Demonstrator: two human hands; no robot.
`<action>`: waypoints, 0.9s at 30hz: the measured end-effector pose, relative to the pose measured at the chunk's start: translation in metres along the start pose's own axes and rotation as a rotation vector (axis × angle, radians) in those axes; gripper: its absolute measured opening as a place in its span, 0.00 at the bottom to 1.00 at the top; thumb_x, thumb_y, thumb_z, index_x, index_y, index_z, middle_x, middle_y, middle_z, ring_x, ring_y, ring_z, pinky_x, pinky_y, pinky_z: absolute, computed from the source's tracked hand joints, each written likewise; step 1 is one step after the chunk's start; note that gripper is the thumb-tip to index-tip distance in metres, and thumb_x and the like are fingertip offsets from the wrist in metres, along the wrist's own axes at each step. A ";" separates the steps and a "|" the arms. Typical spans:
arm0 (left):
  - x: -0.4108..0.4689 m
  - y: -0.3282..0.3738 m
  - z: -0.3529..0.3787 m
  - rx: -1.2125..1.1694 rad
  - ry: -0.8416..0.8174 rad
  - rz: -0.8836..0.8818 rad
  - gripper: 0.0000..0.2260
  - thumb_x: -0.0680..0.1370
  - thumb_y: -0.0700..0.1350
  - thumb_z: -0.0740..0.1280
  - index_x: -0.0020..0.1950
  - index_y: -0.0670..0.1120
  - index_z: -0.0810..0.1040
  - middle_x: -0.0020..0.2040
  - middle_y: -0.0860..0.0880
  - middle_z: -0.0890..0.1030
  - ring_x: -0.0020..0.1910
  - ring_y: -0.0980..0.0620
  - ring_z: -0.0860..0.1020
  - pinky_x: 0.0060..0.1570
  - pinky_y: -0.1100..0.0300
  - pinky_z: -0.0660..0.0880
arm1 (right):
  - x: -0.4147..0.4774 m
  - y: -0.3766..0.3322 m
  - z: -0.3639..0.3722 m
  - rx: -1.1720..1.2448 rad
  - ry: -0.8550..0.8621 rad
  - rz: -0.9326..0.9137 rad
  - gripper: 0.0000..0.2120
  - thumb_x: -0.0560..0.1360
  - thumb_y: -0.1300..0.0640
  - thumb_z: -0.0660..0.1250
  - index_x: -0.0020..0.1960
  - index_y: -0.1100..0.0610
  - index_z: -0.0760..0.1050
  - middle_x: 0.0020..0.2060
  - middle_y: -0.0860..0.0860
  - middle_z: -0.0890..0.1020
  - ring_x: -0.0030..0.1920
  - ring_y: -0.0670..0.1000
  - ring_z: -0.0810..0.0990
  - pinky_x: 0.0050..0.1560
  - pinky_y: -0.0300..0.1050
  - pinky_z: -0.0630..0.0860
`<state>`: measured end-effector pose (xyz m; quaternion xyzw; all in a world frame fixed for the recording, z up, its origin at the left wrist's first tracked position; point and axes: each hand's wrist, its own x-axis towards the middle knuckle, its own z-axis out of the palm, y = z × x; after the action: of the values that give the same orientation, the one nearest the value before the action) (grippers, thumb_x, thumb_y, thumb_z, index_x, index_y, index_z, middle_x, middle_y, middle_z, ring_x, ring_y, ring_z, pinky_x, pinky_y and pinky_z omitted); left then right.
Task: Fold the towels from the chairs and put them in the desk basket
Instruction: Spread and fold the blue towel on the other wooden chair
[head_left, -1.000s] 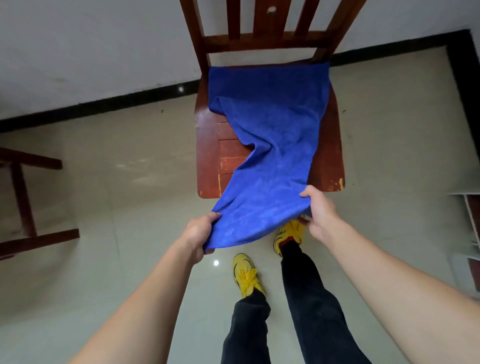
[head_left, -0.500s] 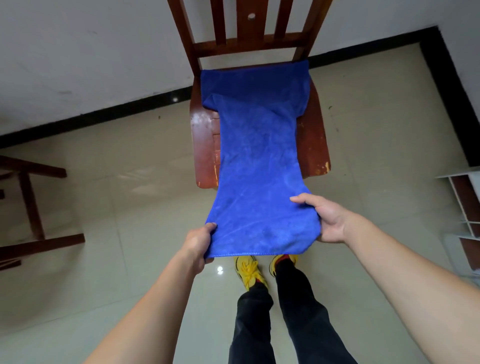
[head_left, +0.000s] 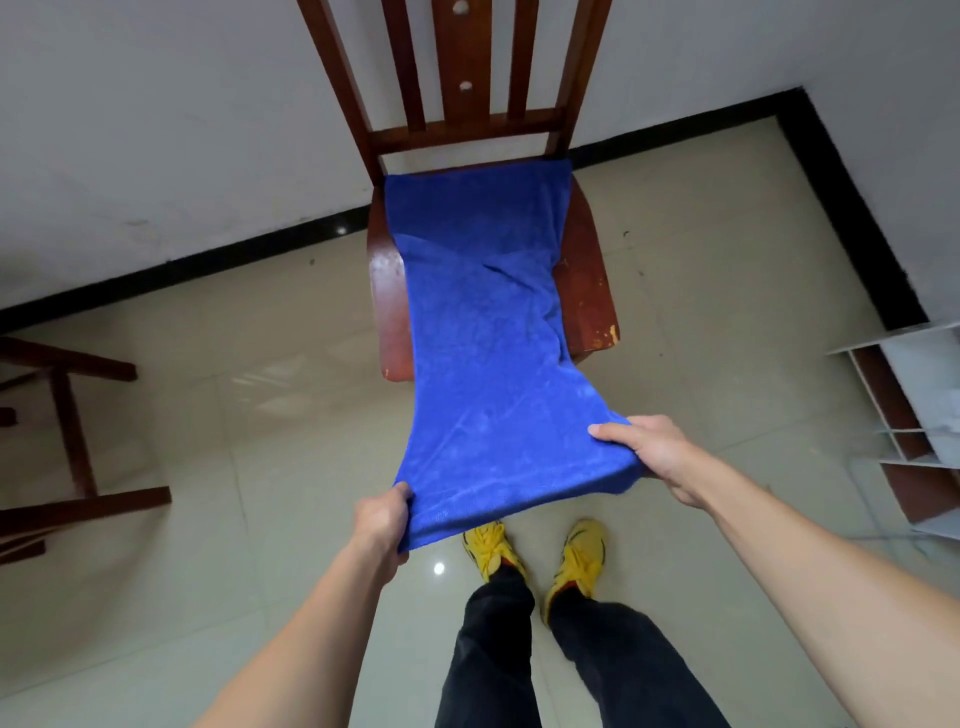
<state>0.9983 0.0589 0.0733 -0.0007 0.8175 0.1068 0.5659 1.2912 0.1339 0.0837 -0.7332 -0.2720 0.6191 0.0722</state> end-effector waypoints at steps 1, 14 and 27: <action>-0.002 -0.003 0.000 -0.010 0.009 -0.006 0.06 0.77 0.44 0.62 0.41 0.44 0.69 0.32 0.47 0.67 0.27 0.50 0.61 0.27 0.62 0.58 | -0.004 0.003 -0.001 0.014 0.008 0.007 0.11 0.69 0.51 0.75 0.38 0.58 0.79 0.33 0.51 0.82 0.34 0.51 0.77 0.41 0.44 0.71; -0.034 -0.049 0.008 -0.246 0.212 0.038 0.06 0.77 0.44 0.59 0.45 0.43 0.72 0.38 0.47 0.71 0.33 0.47 0.68 0.31 0.60 0.66 | -0.056 0.055 -0.006 0.041 0.472 -0.382 0.18 0.76 0.54 0.68 0.35 0.59 0.64 0.29 0.51 0.62 0.29 0.48 0.59 0.26 0.40 0.58; -0.038 -0.043 0.005 -0.237 0.209 0.167 0.04 0.76 0.36 0.62 0.49 0.44 0.72 0.38 0.47 0.73 0.32 0.48 0.68 0.31 0.58 0.66 | -0.042 0.052 -0.008 0.178 0.363 -0.073 0.12 0.74 0.59 0.66 0.57 0.52 0.74 0.50 0.53 0.78 0.40 0.54 0.78 0.42 0.48 0.77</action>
<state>1.0216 0.0135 0.0991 -0.0105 0.8509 0.2482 0.4630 1.3114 0.0716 0.0988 -0.8132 -0.2252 0.4952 0.2069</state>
